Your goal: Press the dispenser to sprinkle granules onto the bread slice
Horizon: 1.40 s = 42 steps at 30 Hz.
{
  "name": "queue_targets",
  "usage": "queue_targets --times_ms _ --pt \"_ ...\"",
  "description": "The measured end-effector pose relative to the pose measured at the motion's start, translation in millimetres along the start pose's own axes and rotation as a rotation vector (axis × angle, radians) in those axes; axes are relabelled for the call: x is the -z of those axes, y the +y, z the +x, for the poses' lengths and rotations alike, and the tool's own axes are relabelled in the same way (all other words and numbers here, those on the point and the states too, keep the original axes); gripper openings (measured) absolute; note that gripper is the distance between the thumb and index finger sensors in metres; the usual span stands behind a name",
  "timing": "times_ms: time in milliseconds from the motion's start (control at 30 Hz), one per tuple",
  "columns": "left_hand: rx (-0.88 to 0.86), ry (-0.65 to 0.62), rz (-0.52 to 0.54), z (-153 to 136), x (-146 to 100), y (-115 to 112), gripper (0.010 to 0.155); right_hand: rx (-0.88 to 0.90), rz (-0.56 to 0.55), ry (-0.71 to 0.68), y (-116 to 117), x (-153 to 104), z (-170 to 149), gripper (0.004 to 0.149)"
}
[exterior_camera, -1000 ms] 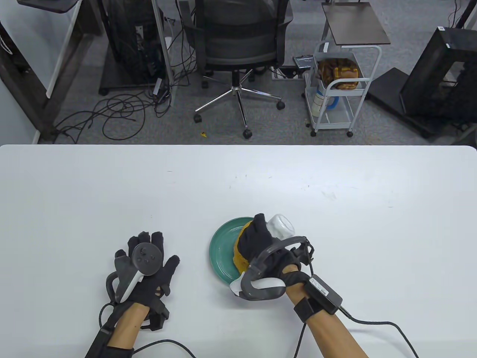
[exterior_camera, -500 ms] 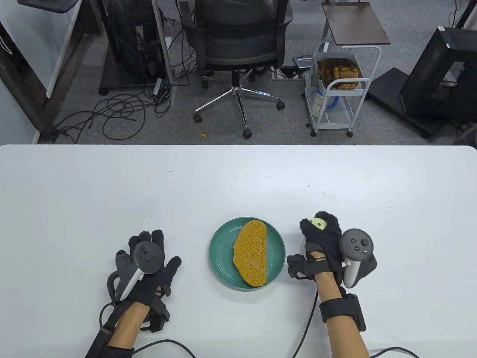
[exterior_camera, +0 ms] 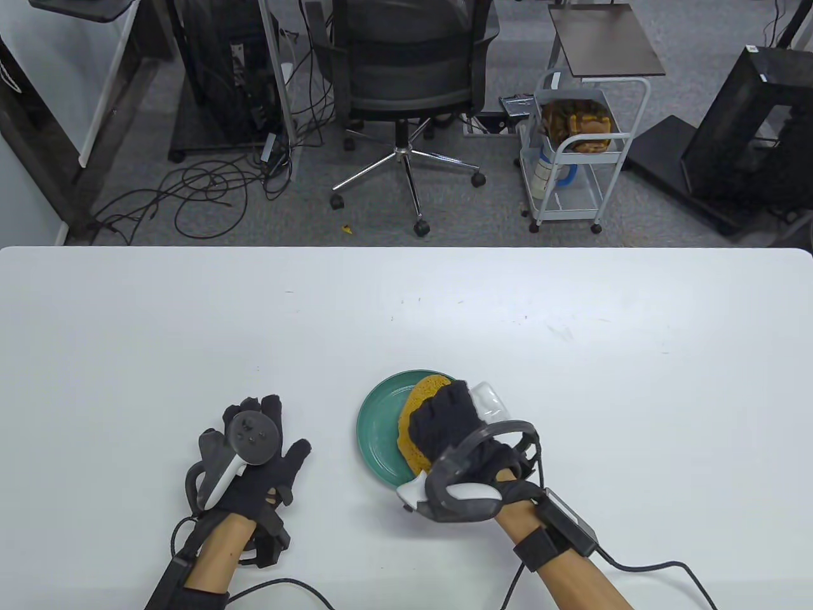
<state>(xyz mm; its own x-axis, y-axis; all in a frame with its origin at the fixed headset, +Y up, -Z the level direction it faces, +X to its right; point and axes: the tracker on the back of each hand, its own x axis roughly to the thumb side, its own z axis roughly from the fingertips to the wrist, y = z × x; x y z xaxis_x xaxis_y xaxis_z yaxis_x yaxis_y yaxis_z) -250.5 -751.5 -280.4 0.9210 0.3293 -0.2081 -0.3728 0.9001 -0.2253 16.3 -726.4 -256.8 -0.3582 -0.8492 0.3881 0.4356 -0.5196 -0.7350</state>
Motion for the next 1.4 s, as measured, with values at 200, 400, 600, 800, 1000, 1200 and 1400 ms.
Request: queue_targets --times_ms 200,400,600,800,1000,1200,1400 --pt "-0.026 -0.013 0.026 0.0 -2.8 4.0 0.094 0.265 -0.018 0.241 8.7 -12.0 -27.5 0.059" --pt "-0.023 -0.015 0.011 1.1 -2.3 2.9 0.093 1.066 -0.094 1.001 72.8 -87.1 -101.7 0.059" --pt "-0.016 -0.016 -0.006 4.3 -0.7 -0.9 0.093 1.553 -0.254 1.716 134.4 -150.1 -86.1 0.065" --pt "-0.027 -0.007 -0.027 3.3 0.2 -2.7 0.092 1.436 -0.117 1.631 145.4 -150.4 -77.4 0.067" --pt "-0.034 -0.001 -0.040 2.5 0.9 -3.1 0.091 1.450 -0.110 1.599 147.2 -148.8 -68.0 0.071" --pt "-0.044 -0.006 -0.045 2.3 1.1 -3.2 0.091 1.445 -0.026 1.555 146.9 -152.6 -66.7 0.077" --pt "-0.046 -0.014 -0.054 2.6 0.9 -3.8 0.091 1.506 0.017 1.507 146.9 -155.3 -67.3 0.087"
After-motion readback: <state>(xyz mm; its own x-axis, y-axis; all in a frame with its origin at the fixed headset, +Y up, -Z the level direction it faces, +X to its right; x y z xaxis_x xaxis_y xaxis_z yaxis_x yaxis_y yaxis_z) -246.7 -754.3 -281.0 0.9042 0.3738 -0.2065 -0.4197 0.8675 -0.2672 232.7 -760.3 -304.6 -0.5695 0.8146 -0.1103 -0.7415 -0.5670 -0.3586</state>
